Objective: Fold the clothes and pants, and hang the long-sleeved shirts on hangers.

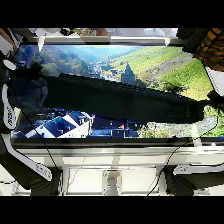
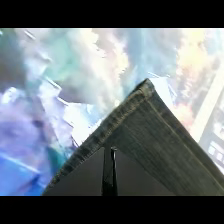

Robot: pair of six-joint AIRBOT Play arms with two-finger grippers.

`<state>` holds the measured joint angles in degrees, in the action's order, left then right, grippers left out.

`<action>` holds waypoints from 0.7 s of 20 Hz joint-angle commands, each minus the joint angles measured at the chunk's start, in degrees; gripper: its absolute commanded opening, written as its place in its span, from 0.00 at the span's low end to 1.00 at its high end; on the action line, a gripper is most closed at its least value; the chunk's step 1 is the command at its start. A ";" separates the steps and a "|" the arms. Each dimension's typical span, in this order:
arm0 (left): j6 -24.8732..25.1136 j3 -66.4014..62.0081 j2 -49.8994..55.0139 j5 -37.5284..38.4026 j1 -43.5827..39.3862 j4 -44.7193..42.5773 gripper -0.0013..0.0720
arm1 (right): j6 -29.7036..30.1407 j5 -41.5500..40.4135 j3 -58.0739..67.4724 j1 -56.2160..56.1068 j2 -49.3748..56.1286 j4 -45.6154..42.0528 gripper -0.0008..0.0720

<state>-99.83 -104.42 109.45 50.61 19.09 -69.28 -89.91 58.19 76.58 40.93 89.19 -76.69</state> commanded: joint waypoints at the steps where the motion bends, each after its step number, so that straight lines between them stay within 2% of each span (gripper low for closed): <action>1: -0.07 -0.09 2.75 -1.77 -0.20 0.59 0.06 | -2.10 -3.61 0.07 -2.47 3.50 1.62 0.06; 9: 0.00 -0.09 7.52 -5.77 -2.27 0.98 0.06 | -4.13 -4.92 0.07 -2.78 7.98 1.64 0.06; 14: 0.13 -0.09 8.00 -15.61 -5.09 1.53 0.06 | -4.09 -9.86 0.07 -2.78 8.44 4.74 0.06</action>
<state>-99.70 -104.49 117.03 40.88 15.38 -68.47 -93.86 51.70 76.64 38.22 97.23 -74.19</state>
